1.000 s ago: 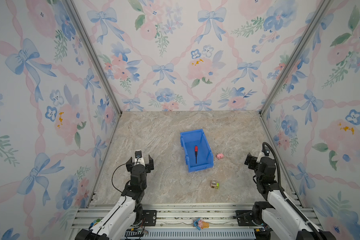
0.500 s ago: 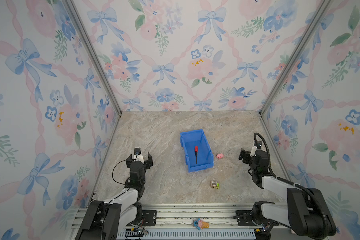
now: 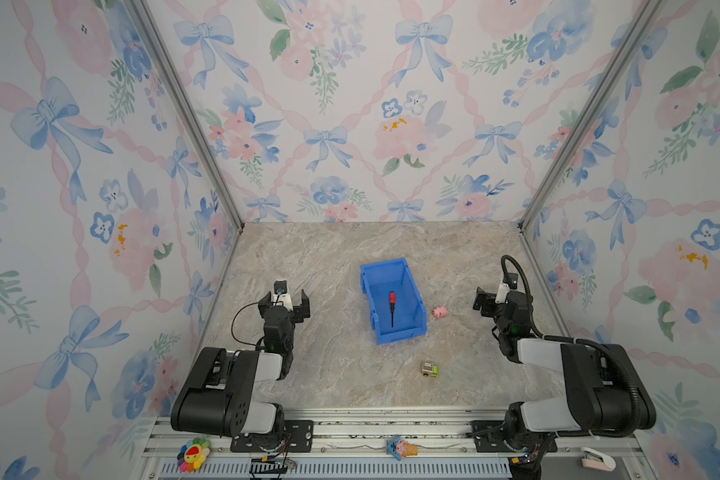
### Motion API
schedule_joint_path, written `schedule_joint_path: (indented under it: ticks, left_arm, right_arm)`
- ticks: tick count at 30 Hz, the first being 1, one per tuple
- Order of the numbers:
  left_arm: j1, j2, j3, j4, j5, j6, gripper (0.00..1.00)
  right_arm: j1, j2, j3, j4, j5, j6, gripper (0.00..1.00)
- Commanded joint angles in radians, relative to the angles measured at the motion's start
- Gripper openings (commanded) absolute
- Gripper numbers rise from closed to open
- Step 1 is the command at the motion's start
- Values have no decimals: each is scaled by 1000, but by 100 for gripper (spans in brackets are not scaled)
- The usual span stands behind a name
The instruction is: Put the screwdriver in the bin
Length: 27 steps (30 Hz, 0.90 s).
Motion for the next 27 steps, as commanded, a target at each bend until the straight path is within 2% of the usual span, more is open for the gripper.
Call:
schedule_joint_path:
  ticks: [1, 6, 11, 27]
  left_arm:
    - [11, 40, 15, 67, 22, 22, 97]
    - [18, 85, 24, 96, 41, 22, 98]
    - [26, 118, 14, 131, 58, 18, 97]
    - [43, 126, 22, 130, 73, 6, 98]
  right_arm:
    - [19, 32, 45, 25, -1, -27, 97]
    - [24, 56, 72, -6, -2, -30, 97]
    - [32, 93, 31, 106, -22, -49, 97]
    - [51, 98, 21, 127, 26, -55, 97]
